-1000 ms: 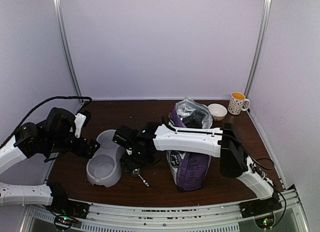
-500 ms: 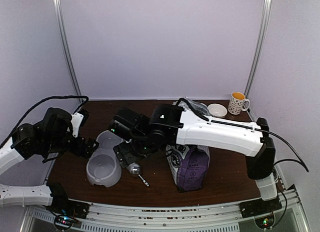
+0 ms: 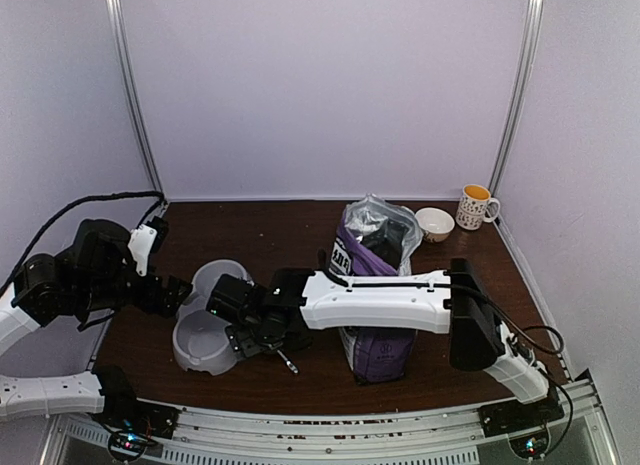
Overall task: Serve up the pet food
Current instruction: Pick up the spatula from the pet food bag.
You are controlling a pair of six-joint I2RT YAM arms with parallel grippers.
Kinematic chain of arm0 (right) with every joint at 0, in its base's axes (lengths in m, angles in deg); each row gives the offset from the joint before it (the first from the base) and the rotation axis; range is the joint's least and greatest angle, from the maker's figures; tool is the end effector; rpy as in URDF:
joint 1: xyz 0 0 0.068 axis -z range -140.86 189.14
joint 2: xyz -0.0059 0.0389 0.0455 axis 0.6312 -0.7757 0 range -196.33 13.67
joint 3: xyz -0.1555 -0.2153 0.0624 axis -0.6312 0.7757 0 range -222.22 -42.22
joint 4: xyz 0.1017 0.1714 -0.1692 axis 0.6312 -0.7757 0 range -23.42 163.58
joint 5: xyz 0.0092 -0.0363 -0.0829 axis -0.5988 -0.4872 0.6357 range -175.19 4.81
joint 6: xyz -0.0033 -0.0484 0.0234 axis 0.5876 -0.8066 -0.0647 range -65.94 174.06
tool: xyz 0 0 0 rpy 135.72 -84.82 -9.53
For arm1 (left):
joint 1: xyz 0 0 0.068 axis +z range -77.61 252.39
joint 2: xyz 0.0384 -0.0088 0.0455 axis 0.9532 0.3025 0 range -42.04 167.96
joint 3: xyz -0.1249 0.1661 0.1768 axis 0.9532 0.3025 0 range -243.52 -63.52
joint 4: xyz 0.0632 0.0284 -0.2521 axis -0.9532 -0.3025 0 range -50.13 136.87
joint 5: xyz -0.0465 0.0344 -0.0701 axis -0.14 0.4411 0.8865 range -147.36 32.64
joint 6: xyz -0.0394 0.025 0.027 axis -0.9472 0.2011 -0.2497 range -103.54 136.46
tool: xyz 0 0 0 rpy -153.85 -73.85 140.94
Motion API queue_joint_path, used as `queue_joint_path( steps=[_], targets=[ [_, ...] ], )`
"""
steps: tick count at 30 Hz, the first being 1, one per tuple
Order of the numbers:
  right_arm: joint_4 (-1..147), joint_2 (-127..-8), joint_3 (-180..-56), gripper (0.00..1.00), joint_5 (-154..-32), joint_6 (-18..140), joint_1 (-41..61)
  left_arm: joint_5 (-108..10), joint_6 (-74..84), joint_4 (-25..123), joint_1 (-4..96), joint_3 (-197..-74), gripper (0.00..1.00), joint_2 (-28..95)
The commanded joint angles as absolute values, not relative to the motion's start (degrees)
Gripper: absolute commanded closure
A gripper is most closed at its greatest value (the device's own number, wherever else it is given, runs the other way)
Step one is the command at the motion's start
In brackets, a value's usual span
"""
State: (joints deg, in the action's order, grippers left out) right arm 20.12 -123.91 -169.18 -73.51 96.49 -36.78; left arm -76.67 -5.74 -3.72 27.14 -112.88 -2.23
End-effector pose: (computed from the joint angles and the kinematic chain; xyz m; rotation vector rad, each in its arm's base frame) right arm 0.1323 0.4971 0.2075 -0.7196 2.6144 0.3936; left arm 0.0999 -0.0840 0.3117 0.2782 2.2337 -0.2496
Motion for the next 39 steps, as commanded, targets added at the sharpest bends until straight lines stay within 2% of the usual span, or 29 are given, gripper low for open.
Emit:
queue_joint_path(
  steps=[1,10,19,27,33,39],
  targets=[
    [24.1,-124.2,-167.4,0.14,-73.2,95.1,-33.9,-76.4,-5.4,-1.3,27.5,-112.5,0.03,-3.4],
    [25.8,-129.5,-169.7,0.15,-80.7,91.2,-31.9,-76.2,-5.3,-1.2,27.5,-112.3,0.03,-3.5],
    [23.4,-132.4,-172.4,0.26,-83.0,87.5,-31.4,-76.0,-5.3,-1.0,27.5,-112.4,0.03,-2.9],
    [16.4,-135.3,-174.7,0.21,-78.6,84.5,-31.3,-76.1,-5.2,-1.1,27.5,-112.4,0.03,-2.3],
    [13.6,-136.7,-175.5,0.29,-76.7,83.4,-31.3,-76.4,-5.2,-1.1,27.5,-112.4,0.03,-1.8],
    [12.7,-136.5,-174.7,0.47,-76.2,82.8,-31.3,-76.7,-5.3,-1.1,27.5,-112.4,0.03,-1.3]
  ],
)
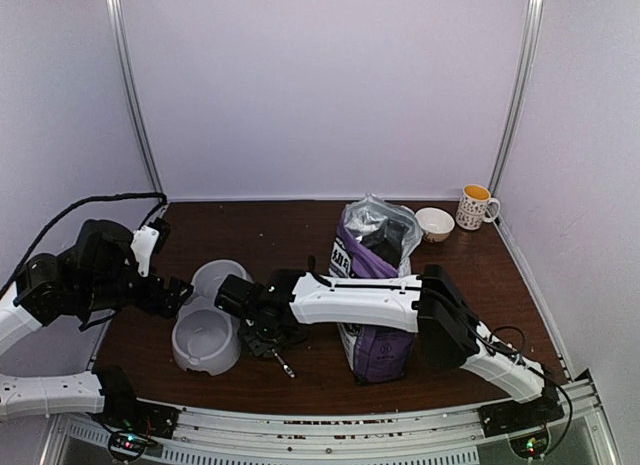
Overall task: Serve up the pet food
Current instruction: Pick up the spatula from the pet food bag.
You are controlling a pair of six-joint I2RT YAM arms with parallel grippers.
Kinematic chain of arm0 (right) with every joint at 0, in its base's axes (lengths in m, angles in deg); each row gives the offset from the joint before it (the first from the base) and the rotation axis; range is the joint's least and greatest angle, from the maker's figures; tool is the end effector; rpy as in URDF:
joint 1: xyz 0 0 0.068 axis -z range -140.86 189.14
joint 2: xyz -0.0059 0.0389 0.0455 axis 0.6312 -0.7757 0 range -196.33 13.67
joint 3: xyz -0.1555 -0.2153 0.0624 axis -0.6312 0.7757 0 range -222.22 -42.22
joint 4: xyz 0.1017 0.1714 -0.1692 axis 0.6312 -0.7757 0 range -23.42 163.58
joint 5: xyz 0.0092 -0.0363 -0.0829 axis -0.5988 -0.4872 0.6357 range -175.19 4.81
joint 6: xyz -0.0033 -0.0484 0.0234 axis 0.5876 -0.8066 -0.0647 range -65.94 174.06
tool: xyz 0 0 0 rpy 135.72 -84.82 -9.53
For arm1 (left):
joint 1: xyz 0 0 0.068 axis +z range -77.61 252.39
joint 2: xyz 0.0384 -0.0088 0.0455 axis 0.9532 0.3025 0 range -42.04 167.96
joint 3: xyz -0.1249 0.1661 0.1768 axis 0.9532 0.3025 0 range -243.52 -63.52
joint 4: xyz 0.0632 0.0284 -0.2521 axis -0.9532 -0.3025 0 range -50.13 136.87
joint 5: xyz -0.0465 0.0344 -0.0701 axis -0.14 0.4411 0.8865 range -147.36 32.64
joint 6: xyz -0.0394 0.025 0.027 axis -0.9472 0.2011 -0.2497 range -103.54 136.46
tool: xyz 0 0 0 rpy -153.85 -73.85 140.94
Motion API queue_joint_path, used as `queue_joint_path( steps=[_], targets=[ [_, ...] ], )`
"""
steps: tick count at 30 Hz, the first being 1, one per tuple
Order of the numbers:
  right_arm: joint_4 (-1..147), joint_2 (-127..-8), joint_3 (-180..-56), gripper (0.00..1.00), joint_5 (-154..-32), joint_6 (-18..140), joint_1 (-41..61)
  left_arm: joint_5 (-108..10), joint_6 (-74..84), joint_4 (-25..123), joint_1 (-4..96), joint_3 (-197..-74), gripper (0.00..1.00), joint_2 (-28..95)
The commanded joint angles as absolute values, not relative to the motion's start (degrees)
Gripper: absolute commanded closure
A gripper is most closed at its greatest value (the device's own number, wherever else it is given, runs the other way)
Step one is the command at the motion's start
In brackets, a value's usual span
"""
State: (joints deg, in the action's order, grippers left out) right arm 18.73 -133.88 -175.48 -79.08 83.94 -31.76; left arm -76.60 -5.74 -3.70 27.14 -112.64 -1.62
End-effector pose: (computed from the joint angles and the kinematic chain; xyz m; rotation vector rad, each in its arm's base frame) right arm 0.1785 0.5033 0.1506 -0.9593 2.6442 0.3031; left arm 0.1014 -0.0856 0.3092 0.2837 2.2460 -0.2413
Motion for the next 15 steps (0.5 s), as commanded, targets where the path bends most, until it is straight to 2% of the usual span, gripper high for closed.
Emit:
queue_joint_path(
  steps=[1,5,15],
  targets=[
    [12.7,-136.1,-174.6,0.51,-76.0,82.8,-31.3,-76.7,-5.3,-1.0,27.5,-112.5,0.04,-1.2],
    [14.2,-133.2,-173.1,0.58,-75.0,83.4,-31.3,-76.8,-5.3,-0.9,27.5,-112.5,0.04,-0.4],
    [18.3,-121.6,-168.6,0.61,-72.6,85.1,-31.0,-76.9,-5.2,-0.9,27.5,-112.9,0.04,-0.2]
  ],
)
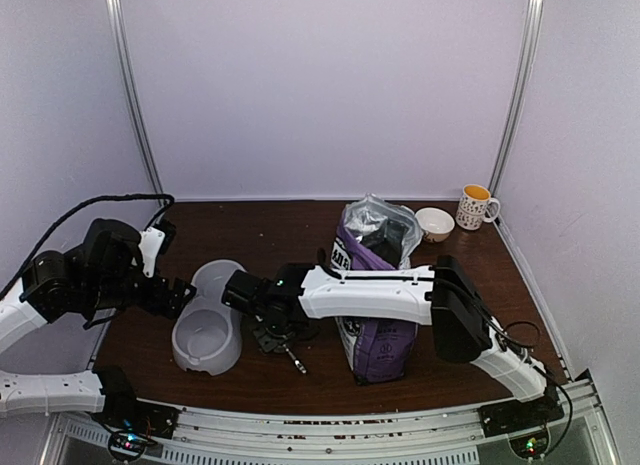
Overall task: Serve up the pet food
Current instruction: Pick up the spatula from the pet food bag.
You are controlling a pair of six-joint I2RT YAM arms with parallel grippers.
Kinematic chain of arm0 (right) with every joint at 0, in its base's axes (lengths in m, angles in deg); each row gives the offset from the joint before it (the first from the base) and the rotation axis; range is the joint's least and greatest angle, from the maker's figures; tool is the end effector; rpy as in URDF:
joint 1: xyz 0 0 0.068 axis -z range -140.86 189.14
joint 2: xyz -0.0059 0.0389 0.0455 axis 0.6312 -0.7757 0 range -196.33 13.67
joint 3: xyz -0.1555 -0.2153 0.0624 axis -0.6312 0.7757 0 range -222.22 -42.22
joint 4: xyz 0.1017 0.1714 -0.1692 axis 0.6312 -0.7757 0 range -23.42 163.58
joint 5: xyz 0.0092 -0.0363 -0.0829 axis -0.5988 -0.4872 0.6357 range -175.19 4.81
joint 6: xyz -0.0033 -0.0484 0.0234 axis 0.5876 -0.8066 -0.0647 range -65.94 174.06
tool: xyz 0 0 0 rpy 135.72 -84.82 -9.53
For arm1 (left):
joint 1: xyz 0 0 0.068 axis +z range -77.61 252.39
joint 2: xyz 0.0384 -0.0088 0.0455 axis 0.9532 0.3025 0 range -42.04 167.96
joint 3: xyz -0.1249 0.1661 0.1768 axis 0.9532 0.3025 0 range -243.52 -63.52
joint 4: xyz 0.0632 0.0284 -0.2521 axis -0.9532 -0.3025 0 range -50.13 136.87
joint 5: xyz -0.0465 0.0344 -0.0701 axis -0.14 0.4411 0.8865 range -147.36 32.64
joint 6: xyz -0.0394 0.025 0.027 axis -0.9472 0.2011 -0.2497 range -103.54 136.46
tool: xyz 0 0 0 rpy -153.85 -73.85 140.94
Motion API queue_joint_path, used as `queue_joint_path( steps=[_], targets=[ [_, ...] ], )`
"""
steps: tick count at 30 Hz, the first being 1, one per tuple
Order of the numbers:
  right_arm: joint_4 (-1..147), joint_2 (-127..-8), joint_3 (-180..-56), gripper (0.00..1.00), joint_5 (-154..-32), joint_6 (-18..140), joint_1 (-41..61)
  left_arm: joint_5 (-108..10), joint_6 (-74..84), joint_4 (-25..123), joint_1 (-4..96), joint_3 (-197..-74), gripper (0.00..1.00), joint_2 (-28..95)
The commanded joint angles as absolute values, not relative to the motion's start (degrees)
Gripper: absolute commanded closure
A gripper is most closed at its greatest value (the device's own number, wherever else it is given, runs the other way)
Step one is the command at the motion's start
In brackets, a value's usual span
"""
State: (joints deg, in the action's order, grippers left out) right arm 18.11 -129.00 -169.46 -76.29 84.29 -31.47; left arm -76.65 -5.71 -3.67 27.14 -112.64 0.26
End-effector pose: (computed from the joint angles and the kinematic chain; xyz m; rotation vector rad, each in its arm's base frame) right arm 0.1773 0.4866 0.1631 -0.9324 2.6428 0.2244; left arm 0.1059 -0.0901 0.3054 0.2946 2.2721 -0.2188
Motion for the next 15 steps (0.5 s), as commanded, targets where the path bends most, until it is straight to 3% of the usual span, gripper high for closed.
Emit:
queue_joint_path(
  steps=[1,15],
  targets=[
    [18.3,-120.5,-168.5,0.61,-72.1,85.0,-31.0,-76.7,-5.2,-0.9,27.5,-112.9,0.04,-0.3],
    [27.1,-103.5,-166.7,0.61,-73.1,83.1,-30.9,-60.1,-5.9,3.2,27.5,-116.1,0.05,-1.8]
  ],
)
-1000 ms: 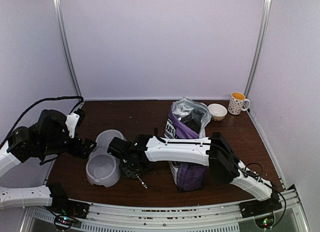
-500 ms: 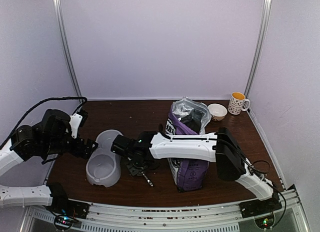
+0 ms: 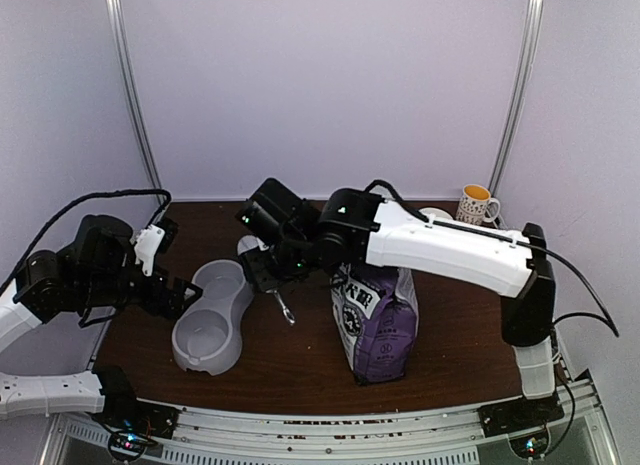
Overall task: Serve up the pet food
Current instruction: Pick up the spatula from the pet food bag, then pass from the right arm to the left
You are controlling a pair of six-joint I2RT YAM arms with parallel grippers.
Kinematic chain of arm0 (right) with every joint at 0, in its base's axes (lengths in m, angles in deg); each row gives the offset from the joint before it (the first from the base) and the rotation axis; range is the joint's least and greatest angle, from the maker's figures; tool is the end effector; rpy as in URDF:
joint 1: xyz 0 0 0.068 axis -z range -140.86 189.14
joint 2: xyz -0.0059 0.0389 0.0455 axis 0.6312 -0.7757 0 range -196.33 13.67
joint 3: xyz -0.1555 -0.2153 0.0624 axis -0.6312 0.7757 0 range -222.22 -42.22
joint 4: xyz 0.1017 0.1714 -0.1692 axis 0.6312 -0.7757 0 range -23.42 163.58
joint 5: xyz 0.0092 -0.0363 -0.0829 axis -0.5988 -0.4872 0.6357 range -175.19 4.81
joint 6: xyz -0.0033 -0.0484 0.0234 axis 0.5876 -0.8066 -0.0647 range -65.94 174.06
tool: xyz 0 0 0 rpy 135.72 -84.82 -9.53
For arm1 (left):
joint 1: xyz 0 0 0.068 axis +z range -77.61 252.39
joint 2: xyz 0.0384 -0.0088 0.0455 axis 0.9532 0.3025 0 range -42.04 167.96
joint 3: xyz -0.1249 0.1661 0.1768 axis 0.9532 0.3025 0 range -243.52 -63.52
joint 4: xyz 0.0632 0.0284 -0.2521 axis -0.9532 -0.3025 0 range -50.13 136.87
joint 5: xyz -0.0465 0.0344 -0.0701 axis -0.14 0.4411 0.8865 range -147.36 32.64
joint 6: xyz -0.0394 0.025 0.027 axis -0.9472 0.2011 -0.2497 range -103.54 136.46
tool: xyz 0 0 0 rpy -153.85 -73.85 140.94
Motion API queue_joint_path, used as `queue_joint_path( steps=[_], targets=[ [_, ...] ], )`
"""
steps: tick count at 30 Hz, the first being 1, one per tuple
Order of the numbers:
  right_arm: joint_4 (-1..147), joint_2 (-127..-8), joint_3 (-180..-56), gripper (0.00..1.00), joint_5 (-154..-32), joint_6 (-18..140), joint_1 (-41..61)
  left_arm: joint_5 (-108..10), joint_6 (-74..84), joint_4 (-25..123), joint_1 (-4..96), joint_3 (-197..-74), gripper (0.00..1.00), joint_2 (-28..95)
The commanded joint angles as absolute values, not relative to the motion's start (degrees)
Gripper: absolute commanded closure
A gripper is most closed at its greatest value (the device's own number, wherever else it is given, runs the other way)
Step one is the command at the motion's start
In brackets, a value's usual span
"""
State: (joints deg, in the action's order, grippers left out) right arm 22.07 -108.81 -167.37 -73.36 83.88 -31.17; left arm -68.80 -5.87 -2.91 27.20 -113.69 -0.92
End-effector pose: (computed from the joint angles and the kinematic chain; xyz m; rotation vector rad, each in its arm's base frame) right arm 0.1672 0.4451 0.3256 -0.7655 2.3544 0.5477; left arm 0.1009 -0.0916 0.3138 0.3513 2.2686 -0.3933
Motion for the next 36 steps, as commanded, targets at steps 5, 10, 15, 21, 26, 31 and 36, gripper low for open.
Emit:
queue_joint_path(
  steps=[5,10,15,21,26,31,36],
  targets=[
    [32.6,-96.6,-165.7,0.61,-75.5,82.5,-31.0,-44.5,-6.2,9.5,27.4,-117.5,0.08,-0.3],
    [40.1,-89.6,-161.1,0.61,-77.6,82.4,-30.9,-35.9,-9.5,17.8,27.5,-117.9,0.10,1.4],
    [48.4,-82.7,-151.9,0.60,-77.9,82.6,-31.0,-31.4,-13.1,25.7,27.4,-118.8,0.10,3.4],
    [50.2,-80.0,-149.9,0.60,-77.5,84.2,-31.0,-26.3,-16.6,34.5,26.4,-120.1,0.11,6.8],
    [51.8,-79.6,-148.7,0.61,-78.9,86.4,-31.0,-23.0,-18.0,40.0,23.0,-121.8,0.11,10.7],
    [54.2,-79.1,-147.5,0.63,-82.0,87.9,-31.0,-23.3,-18.1,41.7,19.6,-123.0,0.11,14.7],
    [58.3,-77.5,-144.7,0.65,-84.5,89.2,-31.0,-21.8,-20.5,46.0,18.6,-122.4,0.12,16.9]
  ],
)
